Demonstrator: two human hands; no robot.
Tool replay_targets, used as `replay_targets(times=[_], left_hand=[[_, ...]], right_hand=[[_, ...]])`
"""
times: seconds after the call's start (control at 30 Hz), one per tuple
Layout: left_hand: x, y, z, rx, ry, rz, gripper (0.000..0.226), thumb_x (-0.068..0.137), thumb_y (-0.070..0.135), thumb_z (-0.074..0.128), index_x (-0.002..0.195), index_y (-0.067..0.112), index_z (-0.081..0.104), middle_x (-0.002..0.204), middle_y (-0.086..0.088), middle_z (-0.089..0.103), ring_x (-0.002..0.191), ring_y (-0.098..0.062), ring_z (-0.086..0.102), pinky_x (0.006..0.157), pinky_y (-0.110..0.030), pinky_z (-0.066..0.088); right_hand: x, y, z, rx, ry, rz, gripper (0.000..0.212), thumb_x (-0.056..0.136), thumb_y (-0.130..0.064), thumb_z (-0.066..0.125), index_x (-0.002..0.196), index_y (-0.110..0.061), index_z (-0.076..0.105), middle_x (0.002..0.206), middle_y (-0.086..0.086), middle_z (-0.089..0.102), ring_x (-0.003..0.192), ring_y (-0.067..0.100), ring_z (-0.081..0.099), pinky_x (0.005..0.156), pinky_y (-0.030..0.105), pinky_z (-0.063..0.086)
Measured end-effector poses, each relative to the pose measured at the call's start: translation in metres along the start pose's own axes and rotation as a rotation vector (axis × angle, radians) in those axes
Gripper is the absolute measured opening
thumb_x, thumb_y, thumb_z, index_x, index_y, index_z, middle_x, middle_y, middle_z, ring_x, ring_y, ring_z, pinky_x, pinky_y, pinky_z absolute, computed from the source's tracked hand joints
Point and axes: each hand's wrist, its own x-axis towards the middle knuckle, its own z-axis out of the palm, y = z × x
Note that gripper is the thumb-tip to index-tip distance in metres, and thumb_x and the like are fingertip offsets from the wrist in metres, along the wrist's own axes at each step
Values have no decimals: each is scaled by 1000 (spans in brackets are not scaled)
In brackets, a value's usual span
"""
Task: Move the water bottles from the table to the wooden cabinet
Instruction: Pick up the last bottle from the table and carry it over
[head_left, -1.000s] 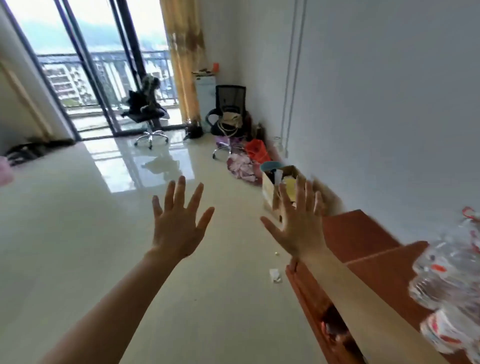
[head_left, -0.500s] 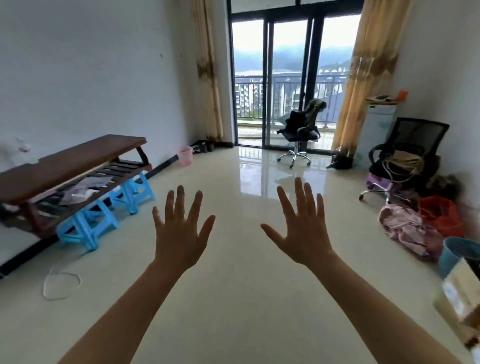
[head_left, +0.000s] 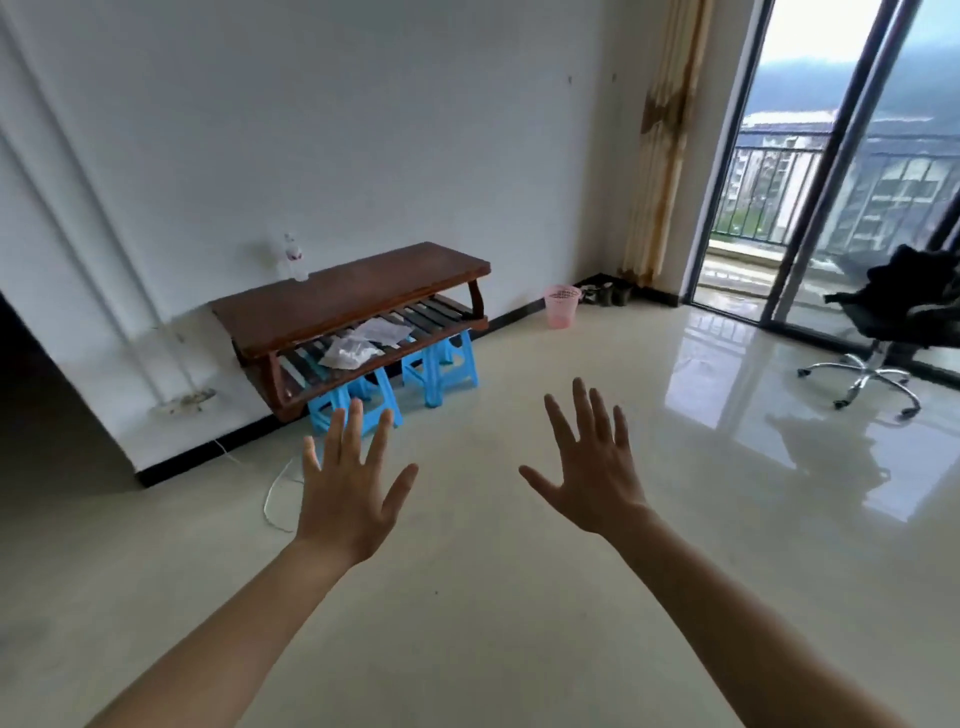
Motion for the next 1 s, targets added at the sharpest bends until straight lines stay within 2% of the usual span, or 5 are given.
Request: replay_targets(times=[0.13,0.4,0.6,0.9,1.0], left_hand=[[61,-67,51,37,-21,-103,77,98,68,15,159,21,23,165,-19,16,150,-29,8,113,-68,24],[240,-193,108,-4,-60,-260,84,94,73,10,161,24,2,168,-13,-5,155,-29,-2,120,-59,13],[372,-250,135,-11,-55,-282,87,91,75,4,161,24,2,168,-12,-3,155,-29,0,121,-57,14],[564,-342,291,126,-280,-378,88,88,75,-2,160,25,-3,168,-14,-8,154,-33,0,120,-59,14],[643,-376,313,157,-355,-492,80,95,71,10,160,25,-4,167,-13,-10,154,-31,-1,120,-60,15]], right_hand=[[118,-31,64,16,-40,-113,96,88,-80,28,163,-20,15,169,19,-6,155,40,3,124,59,8],[347,-79,139,-1,-47,-212,96,88,-80,28,163,-22,11,169,17,-9,156,39,0,124,58,5],[487,-85,176,76,-15,-150,96,91,-78,36,163,-26,-1,169,14,-12,157,34,-2,125,52,5],[718,-74,344,183,-150,-89,103,86,-83,32,161,-27,-10,168,15,-15,156,37,-1,125,56,11],[823,-86,372,206,-212,-100,105,86,-84,34,161,-27,-11,168,14,-16,156,37,-1,125,58,13]])
